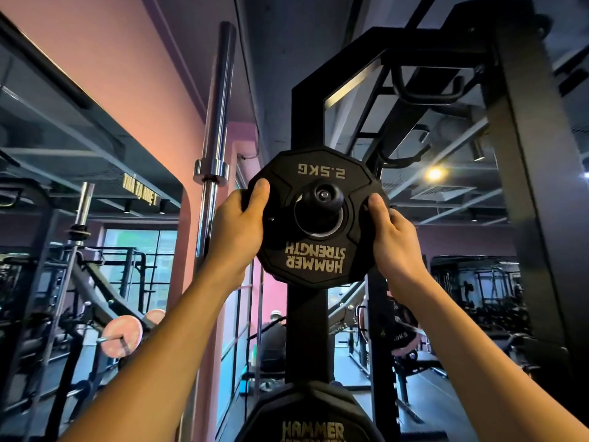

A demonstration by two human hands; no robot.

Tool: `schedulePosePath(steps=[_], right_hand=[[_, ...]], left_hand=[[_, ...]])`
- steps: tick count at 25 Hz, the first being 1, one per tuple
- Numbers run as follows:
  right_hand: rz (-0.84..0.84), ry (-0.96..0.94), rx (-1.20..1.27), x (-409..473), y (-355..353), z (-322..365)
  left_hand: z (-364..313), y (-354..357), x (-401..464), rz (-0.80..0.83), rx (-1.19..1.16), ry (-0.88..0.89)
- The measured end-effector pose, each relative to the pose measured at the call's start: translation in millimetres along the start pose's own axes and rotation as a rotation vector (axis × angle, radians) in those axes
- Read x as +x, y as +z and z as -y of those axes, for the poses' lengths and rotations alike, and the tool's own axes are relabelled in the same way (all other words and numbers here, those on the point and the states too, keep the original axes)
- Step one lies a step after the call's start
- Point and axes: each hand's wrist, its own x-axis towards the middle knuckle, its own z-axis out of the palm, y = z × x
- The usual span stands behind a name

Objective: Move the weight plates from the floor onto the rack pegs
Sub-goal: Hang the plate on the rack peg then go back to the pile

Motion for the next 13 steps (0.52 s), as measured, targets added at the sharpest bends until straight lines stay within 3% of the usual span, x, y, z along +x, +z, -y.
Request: schedulePosePath(steps=[7,13], right_hand=[[0.04,0.036,0.052,-7,-4,-4],[0.052,0.073,-0.019,-67,-32,-4]], left_hand=[[9,-3,-6,0.028,0.013,-0.012],[24,-27,-66,0.077,0.059,-0.134]])
